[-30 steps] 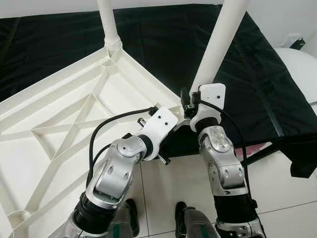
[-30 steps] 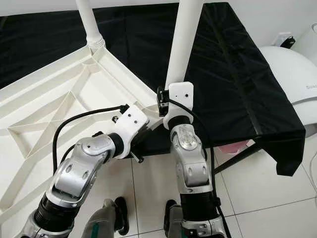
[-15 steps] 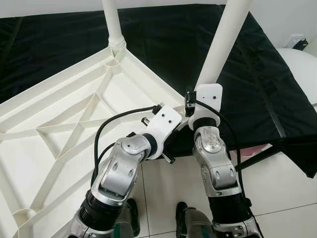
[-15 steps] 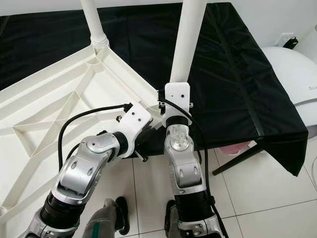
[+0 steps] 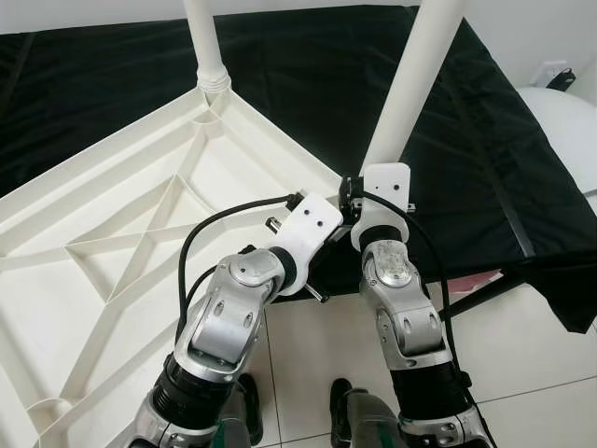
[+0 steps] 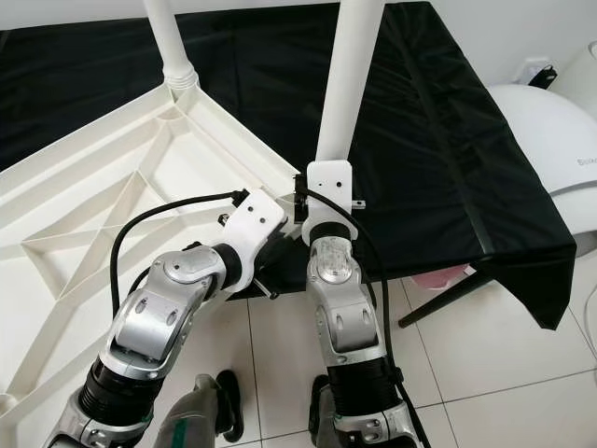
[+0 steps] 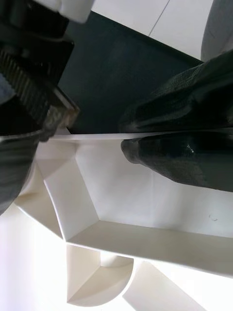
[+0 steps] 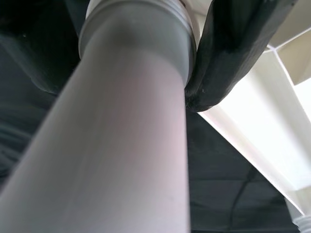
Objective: Building children table
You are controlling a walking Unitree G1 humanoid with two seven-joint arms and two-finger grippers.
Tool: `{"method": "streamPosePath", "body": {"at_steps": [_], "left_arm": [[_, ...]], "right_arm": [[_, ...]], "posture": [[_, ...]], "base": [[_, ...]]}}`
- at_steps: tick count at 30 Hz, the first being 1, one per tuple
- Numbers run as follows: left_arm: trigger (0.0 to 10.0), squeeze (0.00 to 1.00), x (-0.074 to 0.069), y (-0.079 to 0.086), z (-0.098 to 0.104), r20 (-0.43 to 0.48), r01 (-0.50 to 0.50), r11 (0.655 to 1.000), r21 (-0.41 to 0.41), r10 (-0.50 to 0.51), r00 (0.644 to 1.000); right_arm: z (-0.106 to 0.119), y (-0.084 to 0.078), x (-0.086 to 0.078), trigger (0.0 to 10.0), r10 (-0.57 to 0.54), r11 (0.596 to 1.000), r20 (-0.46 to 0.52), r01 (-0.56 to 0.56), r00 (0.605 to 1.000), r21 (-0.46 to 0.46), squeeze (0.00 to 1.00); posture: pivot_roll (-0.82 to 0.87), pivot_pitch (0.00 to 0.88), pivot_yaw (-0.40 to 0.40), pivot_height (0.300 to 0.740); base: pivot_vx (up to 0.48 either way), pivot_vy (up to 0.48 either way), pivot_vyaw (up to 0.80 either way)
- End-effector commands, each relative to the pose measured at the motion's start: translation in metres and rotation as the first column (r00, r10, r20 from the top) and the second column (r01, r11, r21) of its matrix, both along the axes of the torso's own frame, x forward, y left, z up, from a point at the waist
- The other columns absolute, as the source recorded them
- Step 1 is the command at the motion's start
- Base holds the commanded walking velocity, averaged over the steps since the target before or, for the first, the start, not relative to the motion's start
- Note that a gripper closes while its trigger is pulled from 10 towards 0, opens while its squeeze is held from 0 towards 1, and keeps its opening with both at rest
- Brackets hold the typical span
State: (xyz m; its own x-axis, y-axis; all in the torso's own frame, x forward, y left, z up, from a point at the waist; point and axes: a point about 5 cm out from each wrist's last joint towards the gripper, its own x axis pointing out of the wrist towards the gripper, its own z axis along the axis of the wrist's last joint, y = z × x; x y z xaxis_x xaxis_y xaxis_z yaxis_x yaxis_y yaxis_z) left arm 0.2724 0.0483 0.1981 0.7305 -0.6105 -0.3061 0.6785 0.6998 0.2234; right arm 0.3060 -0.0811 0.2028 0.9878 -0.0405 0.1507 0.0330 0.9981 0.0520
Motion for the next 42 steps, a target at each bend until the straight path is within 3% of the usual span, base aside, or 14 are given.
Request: {"method": "streamPosePath", "body": {"at_steps": [1,6,14,15,16,22,23,28,35,36,37,38,39,42], "left_arm": [[10.0,0.00,0.006,0.010,0.013,0.114,-0.135,0.991,-0.008,0.135,0.984],[10.0,0.00,0.006,0.011,0.012,0.122,-0.132,0.991,0.005,0.130,0.984],[10.0,0.00,0.006,0.011,0.011,0.126,-0.125,0.992,0.011,0.123,0.984],[10.0,0.00,0.006,0.011,0.011,0.126,-0.124,0.992,0.011,0.122,0.985],[10.0,0.00,0.005,0.011,0.011,0.127,-0.123,0.992,0.011,0.120,0.985],[10.0,0.00,0.005,0.010,0.011,0.130,-0.119,0.993,0.009,0.116,0.985],[10.0,0.00,0.005,0.010,0.012,0.131,-0.117,0.993,0.007,0.115,0.985],[10.0,0.00,0.005,0.010,0.012,0.131,-0.116,0.993,0.006,0.114,0.985],[10.0,0.00,0.004,0.009,0.012,0.130,-0.113,0.994,0.002,0.112,0.985],[10.0,0.00,0.004,0.009,0.012,0.129,-0.114,0.994,0.002,0.112,0.985],[10.0,0.00,0.004,0.009,0.012,0.129,-0.114,0.994,0.002,0.112,0.985],[10.0,0.00,0.004,0.009,0.012,0.128,-0.114,0.993,0.002,0.113,0.985],[10.0,0.00,0.004,0.009,0.012,0.128,-0.114,0.993,0.001,0.113,0.985],[10.0,0.00,0.004,0.009,0.012,0.127,-0.114,0.994,0.000,0.113,0.986]], "right_arm": [[-0.002,0.004,-0.002,10.0,0.037,0.997,-0.015,-0.036,0.999,0.070,0.00],[0.010,-0.008,-0.002,10.0,0.235,0.971,0.096,-0.238,0.967,0.013,0.00],[0.012,-0.040,0.012,10.0,0.379,0.925,0.068,-0.375,0.923,-0.070,0.00],[0.012,-0.044,0.014,10.0,0.399,0.915,0.060,-0.393,0.915,-0.091,0.23],[0.013,-0.048,0.017,10.0,0.413,0.908,0.058,-0.407,0.909,-0.100,1.00],[0.017,-0.058,0.024,10.0,0.484,0.870,0.058,-0.474,0.873,-0.136,1.00],[0.018,-0.060,0.028,10.0,0.520,0.849,0.056,-0.508,0.853,-0.146,0.00],[0.023,-0.062,0.031,10.0,0.623,0.776,0.057,-0.607,0.780,-0.170,0.00],[0.029,-0.065,0.037,10.0,0.789,0.603,0.007,-0.771,0.615,-0.203,0.00],[0.029,-0.067,0.038,9.4,0.803,0.584,-0.003,-0.788,0.596,-0.196,0.00],[0.030,-0.068,0.040,7.3,0.815,0.564,-0.014,-0.800,0.579,-0.205,0.00],[0.030,-0.069,0.041,7.9,0.821,0.551,-0.029,-0.806,0.570,-0.218,0.00],[0.029,-0.071,0.042,6.4,0.826,0.542,-0.037,-0.812,0.562,-0.216,0.00],[0.027,-0.074,0.046,5.2,0.835,0.523,-0.061,-0.822,0.547,-0.226,0.00]], "posture": [[-0.11,0.224,-0.003,0.740],[-0.11,0.216,-0.012,0.740],[-0.11,0.210,-0.017,0.740],[-0.12,0.205,-0.020,0.740],[-0.12,0.205,-0.020,0.740],[-0.12,0.205,-0.020,0.740],[-0.11,0.201,-0.022,0.740],[-0.11,0.202,-0.020,0.740],[-0.11,0.203,-0.017,0.740],[-0.11,0.203,-0.017,0.740],[-0.11,0.203,-0.017,0.740],[-0.11,0.205,-0.016,0.740],[-0.11,0.205,-0.016,0.740],[-0.11,0.205,-0.016,0.740]], "base": [[0.000,0.000,0.00],[0.000,0.000,0.00],[0.000,0.000,0.00],[0.000,0.000,0.00],[0.000,0.000,0.00],[0.000,0.000,0.00],[0.000,0.000,0.00],[0.000,0.000,0.00],[0.000,0.000,0.00],[0.000,0.000,0.00],[0.000,0.000,0.00],[0.000,0.000,0.00],[0.000,0.000,0.00],[0.000,0.000,0.00]]}}
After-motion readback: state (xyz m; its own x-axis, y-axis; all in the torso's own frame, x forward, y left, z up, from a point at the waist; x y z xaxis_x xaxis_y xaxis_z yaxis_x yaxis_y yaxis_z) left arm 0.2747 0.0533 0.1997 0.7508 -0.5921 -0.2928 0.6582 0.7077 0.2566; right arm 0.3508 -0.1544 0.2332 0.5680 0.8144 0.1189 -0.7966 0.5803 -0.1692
